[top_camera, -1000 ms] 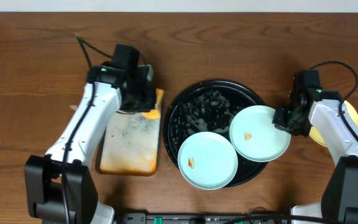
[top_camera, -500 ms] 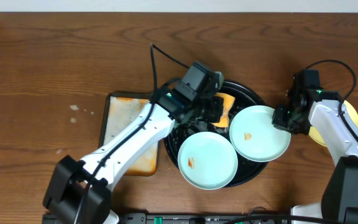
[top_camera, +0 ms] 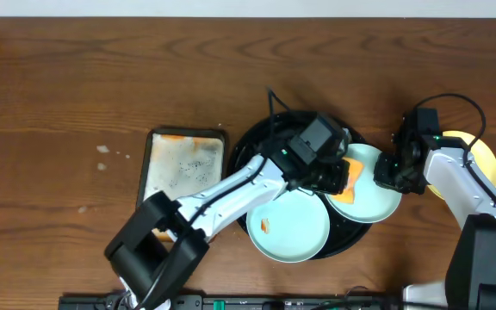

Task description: Clean dirty plates on tray and stack at the side

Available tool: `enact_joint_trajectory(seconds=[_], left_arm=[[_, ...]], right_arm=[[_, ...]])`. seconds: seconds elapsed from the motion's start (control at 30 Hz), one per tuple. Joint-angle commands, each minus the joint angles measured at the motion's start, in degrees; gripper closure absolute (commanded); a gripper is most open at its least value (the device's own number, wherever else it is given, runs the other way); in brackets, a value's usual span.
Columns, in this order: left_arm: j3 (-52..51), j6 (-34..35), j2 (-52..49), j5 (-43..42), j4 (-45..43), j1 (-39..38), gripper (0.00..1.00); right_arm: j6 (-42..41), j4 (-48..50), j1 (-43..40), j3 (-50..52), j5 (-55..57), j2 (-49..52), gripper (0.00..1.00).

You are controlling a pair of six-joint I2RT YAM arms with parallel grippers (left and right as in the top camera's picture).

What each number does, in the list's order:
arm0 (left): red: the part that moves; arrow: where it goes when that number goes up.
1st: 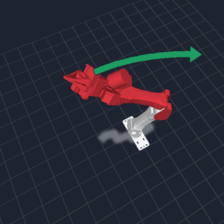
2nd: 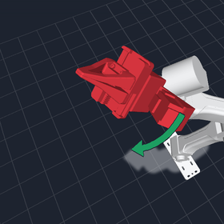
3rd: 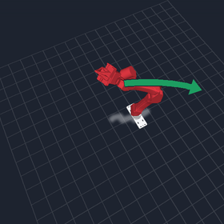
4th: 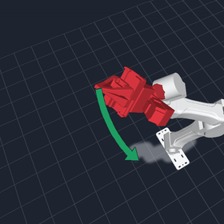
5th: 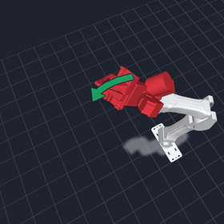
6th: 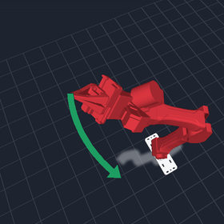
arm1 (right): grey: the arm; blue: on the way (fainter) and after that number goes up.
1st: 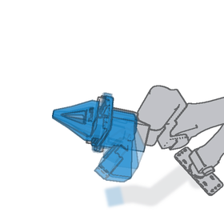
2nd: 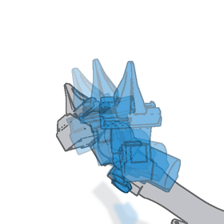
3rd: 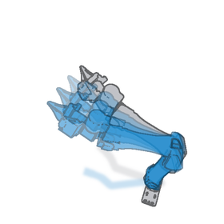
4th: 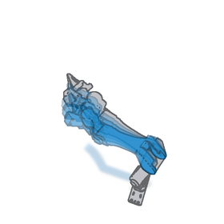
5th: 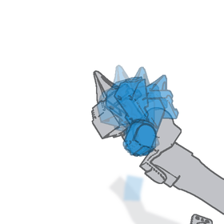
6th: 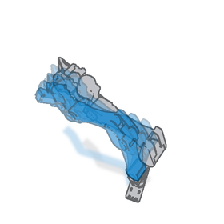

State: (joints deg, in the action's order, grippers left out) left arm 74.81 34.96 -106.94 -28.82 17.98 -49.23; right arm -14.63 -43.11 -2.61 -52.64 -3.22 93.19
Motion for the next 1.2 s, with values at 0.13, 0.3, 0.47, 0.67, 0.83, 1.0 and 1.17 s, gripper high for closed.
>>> enact_joint_trajectory(seconds=[0.13,0.3,0.47,0.67,0.83,1.0,1.17], left_arm=[[0.3,0.7,-0.3,-0.5,-1.2,0.4,0.93],[0.3,0.0,-0.3,1.6,-1.2,0.4,0.93],[0.3,0.0,-0.3,2.8,-0.9,0.5,0.93],[0.3,0.0,-0.5,3.4,-1.0,0.6,0.93],[0.3,0.0,-3.4,4.0,-2.7,0.4,0.93],[0.7,0.0,-8.6,-0.3,-6.1,0.2,0.93],[2.0,-0.7,-11.9,-3.0,-6.6,-0.1,0.93]], right_arm=[[0.1,-0.6,-0.7,0.9,-2.5,-1.9,0.87],[0.2,-1.9,-0.3,0.9,-2.8,-6.0,0.88],[0.6,-3.0,1.2,0.9,-2.8,-9.3,0.87],[2.2,-2.8,-1.3,0.3,-3.7,-12.7,0.70],[2.3,-3.1,-5.4,-0.9,-12.5,-14.8,0.67],[2.3,-5.9,-6.4,-0.8,-10.6,-14.5,0.66],[2.3,-6.2,-6.4,-0.8,-10.3,-14.5,0.66]])
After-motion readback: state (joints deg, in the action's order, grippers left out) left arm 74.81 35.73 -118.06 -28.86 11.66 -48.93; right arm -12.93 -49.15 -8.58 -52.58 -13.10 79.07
